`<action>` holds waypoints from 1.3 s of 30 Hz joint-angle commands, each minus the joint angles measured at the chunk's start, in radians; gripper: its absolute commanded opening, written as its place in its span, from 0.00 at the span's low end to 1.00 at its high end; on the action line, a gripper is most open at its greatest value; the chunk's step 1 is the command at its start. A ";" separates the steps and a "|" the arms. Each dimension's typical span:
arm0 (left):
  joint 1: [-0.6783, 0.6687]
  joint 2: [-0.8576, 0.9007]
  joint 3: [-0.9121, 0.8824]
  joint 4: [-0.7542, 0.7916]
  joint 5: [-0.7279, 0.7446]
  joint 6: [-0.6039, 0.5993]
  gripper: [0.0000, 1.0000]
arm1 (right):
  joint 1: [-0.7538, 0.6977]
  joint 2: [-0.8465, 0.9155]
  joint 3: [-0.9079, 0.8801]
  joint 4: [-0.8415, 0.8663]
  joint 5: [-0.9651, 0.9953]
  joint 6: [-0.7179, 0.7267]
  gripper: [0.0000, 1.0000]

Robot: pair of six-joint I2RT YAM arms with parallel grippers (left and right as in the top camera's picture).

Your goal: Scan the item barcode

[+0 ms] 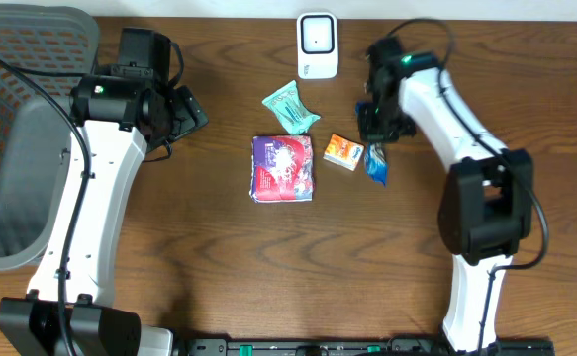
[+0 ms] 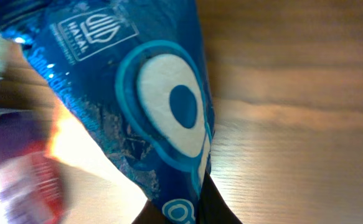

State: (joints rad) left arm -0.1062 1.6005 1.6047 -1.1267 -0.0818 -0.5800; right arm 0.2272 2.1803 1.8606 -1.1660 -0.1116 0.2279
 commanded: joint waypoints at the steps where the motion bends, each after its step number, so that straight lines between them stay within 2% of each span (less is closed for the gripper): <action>1: 0.003 0.000 0.003 -0.006 -0.013 -0.009 0.98 | -0.084 -0.021 0.013 -0.019 -0.290 -0.087 0.01; 8: 0.003 0.000 0.003 -0.006 -0.013 -0.008 0.98 | -0.253 -0.018 -0.193 0.066 -0.693 -0.230 0.01; 10: 0.003 0.000 0.003 -0.006 -0.013 -0.008 0.98 | -0.296 -0.018 -0.264 0.117 -0.729 -0.228 0.07; 11: 0.003 0.000 0.003 -0.006 -0.013 -0.008 0.98 | -0.318 -0.018 -0.297 0.139 -0.731 -0.222 0.17; 13: 0.003 0.000 0.003 -0.006 -0.013 -0.008 0.98 | -0.360 -0.018 -0.350 0.166 -0.679 -0.199 0.26; 16: 0.003 0.000 0.003 -0.006 -0.013 -0.008 0.98 | -0.428 -0.021 -0.347 0.118 -0.483 -0.104 0.31; 22: 0.003 0.000 0.003 -0.006 -0.013 -0.008 0.98 | -0.448 -0.028 -0.199 -0.049 -0.447 -0.137 0.37; 26: 0.003 0.000 0.003 -0.006 -0.013 -0.008 0.98 | -0.405 -0.028 -0.114 -0.129 -0.446 -0.183 0.40; 30: 0.003 0.000 0.003 -0.006 -0.013 -0.008 0.98 | -0.333 -0.028 -0.098 -0.128 -0.399 -0.184 0.41; 39: 0.003 0.000 0.003 -0.006 -0.013 -0.008 0.98 | -0.143 -0.028 -0.102 -0.125 0.048 -0.015 0.43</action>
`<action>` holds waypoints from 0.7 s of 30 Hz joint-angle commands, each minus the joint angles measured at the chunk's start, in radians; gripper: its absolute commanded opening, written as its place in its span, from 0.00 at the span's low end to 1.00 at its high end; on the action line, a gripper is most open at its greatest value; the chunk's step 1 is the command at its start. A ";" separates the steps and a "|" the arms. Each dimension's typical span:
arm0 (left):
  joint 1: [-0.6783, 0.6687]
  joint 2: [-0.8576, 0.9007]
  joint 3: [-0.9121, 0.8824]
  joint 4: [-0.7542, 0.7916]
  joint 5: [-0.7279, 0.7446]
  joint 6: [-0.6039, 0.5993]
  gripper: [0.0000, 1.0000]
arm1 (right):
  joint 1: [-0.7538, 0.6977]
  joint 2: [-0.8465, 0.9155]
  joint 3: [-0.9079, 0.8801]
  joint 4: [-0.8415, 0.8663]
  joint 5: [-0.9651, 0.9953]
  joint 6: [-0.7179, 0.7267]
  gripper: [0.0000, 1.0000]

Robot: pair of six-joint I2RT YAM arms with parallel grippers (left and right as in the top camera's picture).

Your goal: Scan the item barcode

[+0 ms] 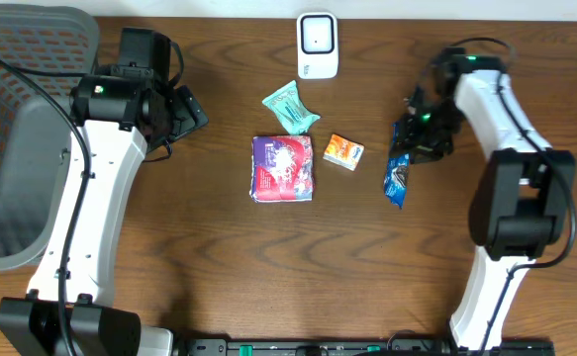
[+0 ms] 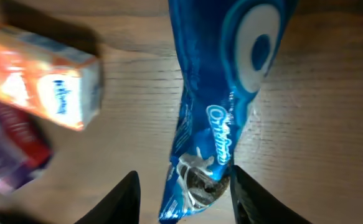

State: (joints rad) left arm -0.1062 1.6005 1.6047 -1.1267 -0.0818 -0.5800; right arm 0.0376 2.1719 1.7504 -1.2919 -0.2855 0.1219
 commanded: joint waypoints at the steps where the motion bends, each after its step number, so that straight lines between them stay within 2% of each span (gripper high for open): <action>1: 0.003 0.000 0.003 -0.006 -0.013 -0.009 0.98 | 0.060 -0.019 0.008 0.003 0.248 0.103 0.44; 3: 0.003 0.000 0.003 -0.006 -0.013 -0.008 0.98 | 0.084 -0.019 0.008 0.013 0.269 0.109 0.42; 5: 0.003 0.000 0.003 -0.006 -0.013 -0.008 0.98 | 0.096 -0.020 0.014 0.016 0.264 0.114 0.31; 6: 0.003 0.000 0.003 -0.006 -0.013 -0.008 0.98 | 0.101 -0.021 0.025 0.010 0.265 0.118 0.29; 7: 0.003 0.000 0.003 -0.006 -0.013 -0.008 0.98 | 0.101 -0.022 0.037 0.002 0.265 0.118 0.31; 8: 0.003 0.000 0.003 -0.006 -0.012 -0.009 0.98 | 0.101 -0.023 0.096 -0.047 0.283 0.118 0.41; 13: 0.003 0.000 0.003 -0.006 -0.013 -0.008 0.98 | 0.107 -0.023 0.225 -0.152 0.324 0.118 0.52; 16: 0.003 0.000 0.003 -0.006 -0.013 -0.008 0.98 | 0.122 -0.023 0.243 -0.159 0.365 0.134 0.63; 21: 0.003 0.000 0.003 -0.006 -0.013 -0.008 0.98 | 0.151 -0.023 0.183 -0.137 0.450 0.182 0.62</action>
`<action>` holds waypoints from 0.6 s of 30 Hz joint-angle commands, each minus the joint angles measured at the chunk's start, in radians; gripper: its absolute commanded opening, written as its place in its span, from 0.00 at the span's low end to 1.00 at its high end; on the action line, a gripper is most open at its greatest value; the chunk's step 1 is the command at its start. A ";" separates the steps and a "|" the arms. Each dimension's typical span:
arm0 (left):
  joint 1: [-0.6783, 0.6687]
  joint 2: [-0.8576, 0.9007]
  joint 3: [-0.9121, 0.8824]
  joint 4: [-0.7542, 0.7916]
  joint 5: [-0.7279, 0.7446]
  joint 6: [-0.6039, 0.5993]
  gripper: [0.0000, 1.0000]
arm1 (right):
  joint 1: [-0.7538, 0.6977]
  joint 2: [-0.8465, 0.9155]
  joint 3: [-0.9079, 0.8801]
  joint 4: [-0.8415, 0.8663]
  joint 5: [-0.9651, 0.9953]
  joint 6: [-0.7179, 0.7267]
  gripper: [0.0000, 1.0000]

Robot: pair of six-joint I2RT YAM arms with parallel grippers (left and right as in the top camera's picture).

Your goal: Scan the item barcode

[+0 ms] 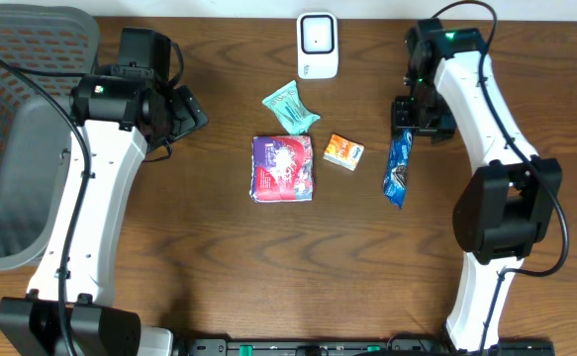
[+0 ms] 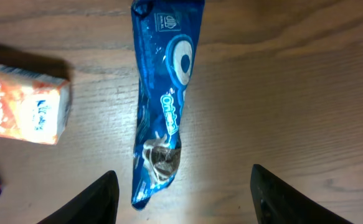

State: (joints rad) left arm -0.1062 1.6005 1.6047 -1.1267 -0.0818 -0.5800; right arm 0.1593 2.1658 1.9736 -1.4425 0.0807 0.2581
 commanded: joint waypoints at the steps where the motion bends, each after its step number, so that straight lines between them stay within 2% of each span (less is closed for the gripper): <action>1: 0.003 0.000 0.003 -0.006 -0.013 -0.008 0.98 | 0.034 -0.017 -0.061 0.031 0.089 0.045 0.61; 10: 0.003 0.000 0.003 -0.006 -0.013 -0.008 0.98 | 0.050 -0.017 -0.305 0.259 0.098 0.087 0.37; 14: 0.003 0.000 0.003 -0.006 -0.013 -0.009 0.98 | 0.049 -0.017 -0.372 0.331 0.086 0.090 0.14; 15: 0.003 0.000 0.003 -0.006 -0.013 -0.008 0.98 | 0.049 -0.017 -0.379 0.340 0.068 0.090 0.04; 16: 0.003 0.000 0.003 -0.006 -0.013 -0.008 0.98 | 0.049 -0.017 -0.380 0.341 0.038 0.089 0.01; 18: 0.003 0.000 0.003 -0.006 -0.013 -0.009 0.98 | 0.045 -0.017 -0.375 0.343 -0.057 0.055 0.01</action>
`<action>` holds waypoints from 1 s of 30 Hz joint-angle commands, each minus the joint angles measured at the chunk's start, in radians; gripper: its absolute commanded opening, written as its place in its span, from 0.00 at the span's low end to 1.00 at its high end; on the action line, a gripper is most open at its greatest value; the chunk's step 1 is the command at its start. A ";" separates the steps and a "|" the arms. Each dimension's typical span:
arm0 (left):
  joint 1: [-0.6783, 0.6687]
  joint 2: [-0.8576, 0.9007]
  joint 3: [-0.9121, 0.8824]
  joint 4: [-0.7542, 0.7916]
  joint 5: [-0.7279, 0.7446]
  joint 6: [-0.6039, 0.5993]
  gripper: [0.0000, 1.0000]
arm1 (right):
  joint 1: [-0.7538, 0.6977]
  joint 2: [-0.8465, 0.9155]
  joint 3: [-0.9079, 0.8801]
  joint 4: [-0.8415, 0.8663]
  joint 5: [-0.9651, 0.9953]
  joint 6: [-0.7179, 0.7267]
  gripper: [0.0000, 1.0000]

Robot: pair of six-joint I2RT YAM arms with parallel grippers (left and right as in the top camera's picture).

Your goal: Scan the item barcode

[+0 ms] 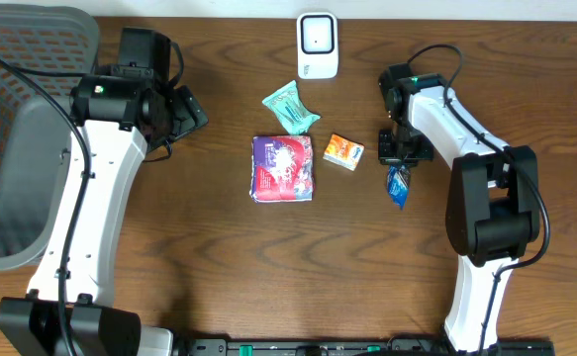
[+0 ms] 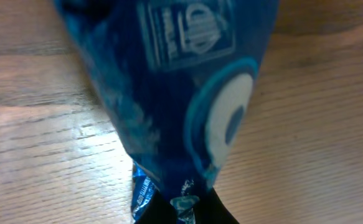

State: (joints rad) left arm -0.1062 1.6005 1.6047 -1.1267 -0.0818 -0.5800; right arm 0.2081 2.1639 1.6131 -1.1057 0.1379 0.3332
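Note:
The blue cookie packet (image 1: pixel 398 188) lies on the table right of centre, its far end hidden under my right gripper (image 1: pixel 400 153). In the right wrist view the packet (image 2: pixel 169 93) fills the frame, and the right gripper (image 2: pixel 184 208) is shut on its end, the two dark fingers pressed together on the foil. The white scanner (image 1: pixel 317 44) stands at the table's back edge. My left gripper (image 1: pixel 187 109) hangs over the table's left part, away from every item; its jaws cannot be read from above.
A small orange box (image 1: pixel 343 151) lies just left of the blue packet. A purple packet (image 1: pixel 283 167) and a teal packet (image 1: pixel 290 107) lie at the centre. A grey mesh basket (image 1: pixel 21 129) fills the far left.
My right gripper was open and high above the blue packet lying flat. Now it is down at the packet's far end and shut on it. The left arm has not moved.
My right gripper first held the blue packet right beside the orange box. Later the packet lay farther right with the fingers apart on either side of it. Then the gripper stood open well above it. Now it is shut on the packet's end again.

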 commanded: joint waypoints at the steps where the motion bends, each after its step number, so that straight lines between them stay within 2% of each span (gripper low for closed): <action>1: 0.003 0.000 0.003 -0.006 -0.013 -0.008 0.98 | -0.008 -0.015 -0.006 0.005 -0.195 -0.055 0.01; 6: 0.003 0.000 0.003 -0.006 -0.013 -0.008 0.98 | -0.070 -0.015 0.043 -0.009 -0.680 -0.221 0.01; 11: 0.003 0.000 0.003 -0.006 -0.013 -0.008 0.98 | -0.187 -0.015 0.055 -0.005 -1.006 -0.357 0.01; 17: 0.003 0.000 0.003 -0.006 -0.013 -0.008 0.98 | -0.291 -0.013 -0.046 0.013 -1.014 -0.410 0.01; 21: 0.003 0.000 0.003 -0.006 -0.013 -0.008 0.98 | -0.361 -0.013 -0.159 0.093 -0.956 -0.383 0.01; 22: 0.003 0.000 0.003 -0.006 -0.013 -0.008 0.98 | -0.381 -0.013 -0.180 0.110 -0.895 -0.341 0.05; 23: 0.003 0.000 0.003 -0.006 -0.013 -0.008 0.98 | -0.407 -0.013 -0.195 0.119 -0.773 -0.265 0.12; 25: 0.003 0.000 0.003 -0.006 -0.013 -0.008 0.98 | -0.433 -0.013 -0.190 0.098 -0.638 -0.210 0.13; 26: 0.003 0.000 0.003 -0.006 -0.013 -0.008 0.98 | -0.446 -0.014 -0.177 0.075 -0.584 -0.189 0.18; 30: 0.003 0.000 0.003 -0.006 -0.013 -0.008 0.98 | -0.470 -0.015 -0.081 -0.052 -0.508 -0.187 0.24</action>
State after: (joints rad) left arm -0.1062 1.6005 1.6047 -1.1267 -0.0818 -0.5800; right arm -0.2466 2.1632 1.4551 -1.1042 -0.5346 0.0921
